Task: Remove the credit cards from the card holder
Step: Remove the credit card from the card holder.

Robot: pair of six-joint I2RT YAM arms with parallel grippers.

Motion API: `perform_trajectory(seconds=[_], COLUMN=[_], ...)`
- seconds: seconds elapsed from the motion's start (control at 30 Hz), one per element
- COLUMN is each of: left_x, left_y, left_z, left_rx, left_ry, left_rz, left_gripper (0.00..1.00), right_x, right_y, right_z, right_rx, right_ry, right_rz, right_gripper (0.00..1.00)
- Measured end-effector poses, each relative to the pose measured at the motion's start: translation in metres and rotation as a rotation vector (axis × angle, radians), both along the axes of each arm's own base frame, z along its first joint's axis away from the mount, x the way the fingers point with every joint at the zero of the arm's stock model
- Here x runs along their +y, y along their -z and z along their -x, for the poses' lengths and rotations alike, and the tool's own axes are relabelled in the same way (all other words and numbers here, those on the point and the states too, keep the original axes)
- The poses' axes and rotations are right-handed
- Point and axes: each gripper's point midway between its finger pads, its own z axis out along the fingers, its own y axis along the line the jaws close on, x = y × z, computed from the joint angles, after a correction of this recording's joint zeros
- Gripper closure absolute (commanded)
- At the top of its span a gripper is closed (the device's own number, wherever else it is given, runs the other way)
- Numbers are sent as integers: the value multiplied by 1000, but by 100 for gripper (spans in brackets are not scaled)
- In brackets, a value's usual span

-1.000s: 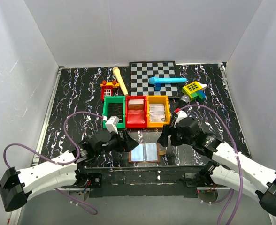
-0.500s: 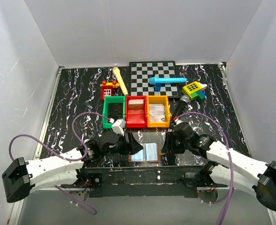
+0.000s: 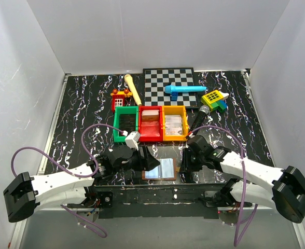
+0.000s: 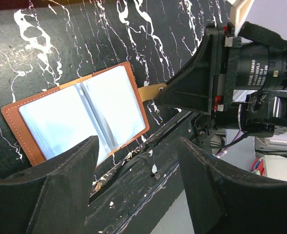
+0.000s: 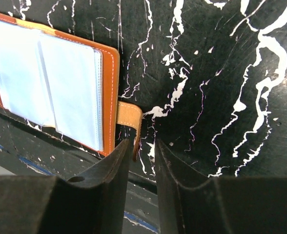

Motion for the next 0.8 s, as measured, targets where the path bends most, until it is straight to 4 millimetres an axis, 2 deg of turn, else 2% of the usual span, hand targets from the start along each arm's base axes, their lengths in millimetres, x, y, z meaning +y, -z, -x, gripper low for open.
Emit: perform_trajectory(seconds=[0.2, 0.3, 0.4, 0.47, 0.63, 0.8], left_x=[-1, -2, -3, -3, -4, -4], left_y=[-2, -4, -5, -5, -6, 2], left_z=[0, -1, -1, -1, -1, -1], left_rx=[-4, -8, -12, -12, -21, -17], left_ry=[1, 1, 2, 2, 13, 20], left_rz=[7, 14, 21, 21, 24, -4], left_gripper=[36, 36, 37, 38, 40, 41], right_x=[0, 1, 3, 5, 9, 20], right_y=[7, 8, 8, 7, -3, -32], right_z=[1, 1, -2, -3, -6, -4], right_rx=[25, 28, 27, 23, -6, -67], right_ry=[-3, -5, -11, -17, -39, -97], right_rz=[17, 22, 26, 26, -1, -83], right_gripper=[69, 74, 86, 99, 99, 99])
